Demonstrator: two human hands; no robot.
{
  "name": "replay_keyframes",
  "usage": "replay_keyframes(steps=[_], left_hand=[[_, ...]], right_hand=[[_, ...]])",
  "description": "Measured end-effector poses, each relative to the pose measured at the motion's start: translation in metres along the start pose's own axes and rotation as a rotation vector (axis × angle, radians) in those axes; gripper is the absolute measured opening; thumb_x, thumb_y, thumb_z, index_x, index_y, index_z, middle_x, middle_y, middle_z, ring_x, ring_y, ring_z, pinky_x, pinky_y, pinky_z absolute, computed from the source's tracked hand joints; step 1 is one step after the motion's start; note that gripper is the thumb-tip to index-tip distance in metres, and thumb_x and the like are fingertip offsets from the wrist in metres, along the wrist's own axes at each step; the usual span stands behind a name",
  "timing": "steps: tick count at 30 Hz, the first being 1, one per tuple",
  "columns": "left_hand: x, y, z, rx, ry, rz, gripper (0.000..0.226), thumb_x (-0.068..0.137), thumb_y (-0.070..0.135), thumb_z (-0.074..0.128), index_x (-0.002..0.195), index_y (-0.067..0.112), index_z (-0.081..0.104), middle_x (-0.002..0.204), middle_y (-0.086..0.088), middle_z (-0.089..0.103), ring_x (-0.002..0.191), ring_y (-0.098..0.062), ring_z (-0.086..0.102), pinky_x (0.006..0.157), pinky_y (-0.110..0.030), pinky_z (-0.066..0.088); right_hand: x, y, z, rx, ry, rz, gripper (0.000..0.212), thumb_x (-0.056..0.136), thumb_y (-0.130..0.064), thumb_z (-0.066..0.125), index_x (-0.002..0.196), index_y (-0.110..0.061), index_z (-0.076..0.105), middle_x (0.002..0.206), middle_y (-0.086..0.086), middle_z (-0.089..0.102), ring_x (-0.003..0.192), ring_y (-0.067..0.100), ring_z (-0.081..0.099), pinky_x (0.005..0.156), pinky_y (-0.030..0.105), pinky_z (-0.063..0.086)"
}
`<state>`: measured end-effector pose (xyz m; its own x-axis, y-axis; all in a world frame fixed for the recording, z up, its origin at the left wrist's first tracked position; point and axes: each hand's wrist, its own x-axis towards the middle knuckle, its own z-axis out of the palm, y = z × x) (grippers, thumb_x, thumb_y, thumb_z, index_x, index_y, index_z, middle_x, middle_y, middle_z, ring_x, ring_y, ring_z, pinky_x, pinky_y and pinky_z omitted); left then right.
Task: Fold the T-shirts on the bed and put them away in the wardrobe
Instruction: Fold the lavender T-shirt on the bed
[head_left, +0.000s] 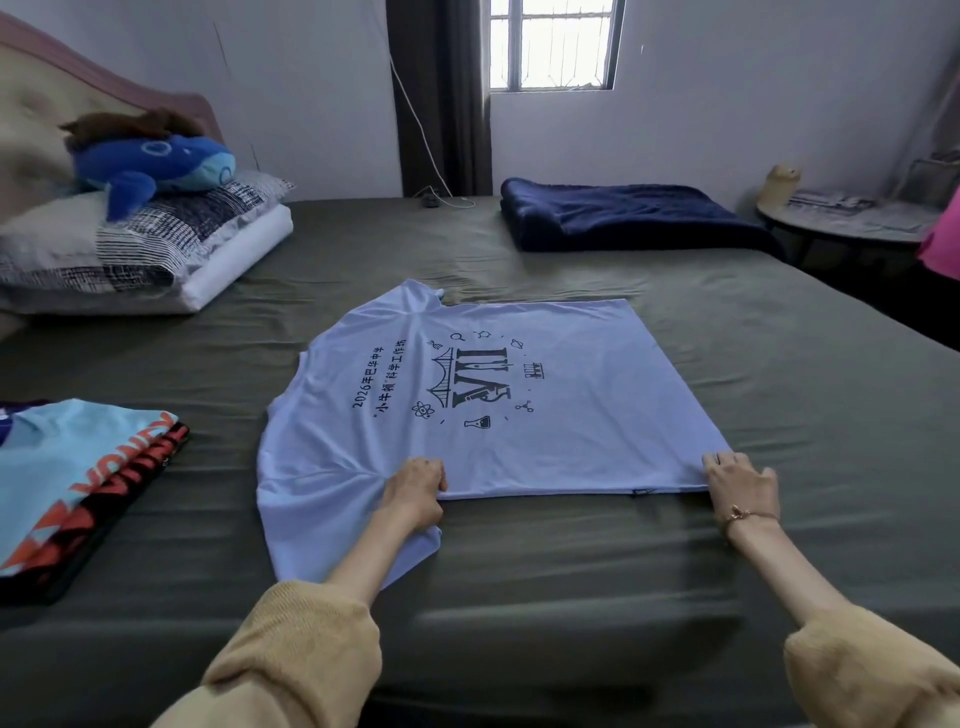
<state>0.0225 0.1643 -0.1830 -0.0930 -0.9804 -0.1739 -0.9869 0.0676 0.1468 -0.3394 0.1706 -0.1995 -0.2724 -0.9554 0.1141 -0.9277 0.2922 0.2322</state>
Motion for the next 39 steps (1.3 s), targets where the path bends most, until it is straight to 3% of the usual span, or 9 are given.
replay_keyframes(steps=[4,8,13,19,25,34,39], left_hand=[[-0.003,0.002,0.003,0.125,0.062,-0.16,0.039,0.087,0.009,0.054,0.125,0.01,0.043,0.133,-0.008,0.045,0.128,-0.024,0.036,0.096,-0.034,0.041],[-0.002,0.001,0.001,0.196,0.159,-0.193,0.031,0.091,0.011,0.047,0.122,0.016,0.051,0.128,-0.003,0.052,0.126,-0.02,0.041,0.097,-0.034,0.037],[0.018,-0.005,-0.023,0.007,0.264,-0.299,0.03,0.092,0.007,0.04,0.11,0.015,0.063,0.119,-0.005,0.061,0.12,-0.023,0.047,0.097,-0.034,0.036],[0.069,-0.017,-0.051,-0.14,0.22,-0.394,0.03,0.095,0.015,0.042,0.116,0.009,0.062,0.126,-0.015,0.058,0.118,-0.031,0.053,0.096,-0.036,0.041],[0.14,-0.016,-0.065,-0.125,0.212,-0.42,0.028,0.096,0.014,0.043,0.116,0.005,0.06,0.124,-0.017,0.058,0.116,-0.034,0.055,0.093,-0.039,0.043],[0.213,-0.022,-0.048,-0.114,0.206,-0.473,0.03,0.095,0.014,0.045,0.118,0.001,0.057,0.126,-0.02,0.055,0.117,-0.036,0.053,0.095,-0.04,0.042],[0.224,-0.027,-0.038,-0.114,0.212,-0.474,0.027,0.091,0.018,0.05,0.11,0.003,0.063,0.12,-0.018,0.059,0.113,-0.034,0.054,0.09,-0.039,0.045]], right_hand=[[-0.002,-0.001,0.001,-0.007,-0.011,0.055,0.038,0.097,-0.007,0.029,0.125,-0.025,0.047,0.129,-0.006,0.049,0.124,0.011,0.041,0.096,0.029,0.036],[0.0,-0.001,-0.002,0.048,-0.009,0.143,0.035,0.094,-0.01,0.037,0.123,-0.025,0.049,0.127,-0.004,0.048,0.123,0.013,0.039,0.102,0.034,0.033],[0.032,0.005,-0.005,0.288,0.032,0.249,0.03,0.093,-0.01,0.038,0.113,-0.016,0.059,0.122,0.005,0.053,0.121,0.019,0.041,0.102,0.04,0.029],[0.092,0.0,-0.01,0.634,0.046,0.305,0.026,0.09,-0.002,0.043,0.109,-0.001,0.061,0.121,0.022,0.054,0.119,0.034,0.046,0.097,0.044,0.037],[0.148,-0.014,0.003,0.791,0.083,0.32,0.021,0.089,0.0,0.05,0.103,0.012,0.06,0.11,0.034,0.059,0.108,0.043,0.054,0.088,0.041,0.04],[0.207,-0.028,0.024,0.855,0.078,0.339,0.027,0.092,-0.007,0.054,0.107,0.016,0.055,0.113,0.035,0.057,0.11,0.044,0.052,0.087,0.039,0.033],[0.216,-0.031,0.043,0.837,0.102,0.369,0.028,0.089,-0.006,0.058,0.101,0.019,0.054,0.11,0.038,0.055,0.107,0.046,0.051,0.085,0.04,0.035]])
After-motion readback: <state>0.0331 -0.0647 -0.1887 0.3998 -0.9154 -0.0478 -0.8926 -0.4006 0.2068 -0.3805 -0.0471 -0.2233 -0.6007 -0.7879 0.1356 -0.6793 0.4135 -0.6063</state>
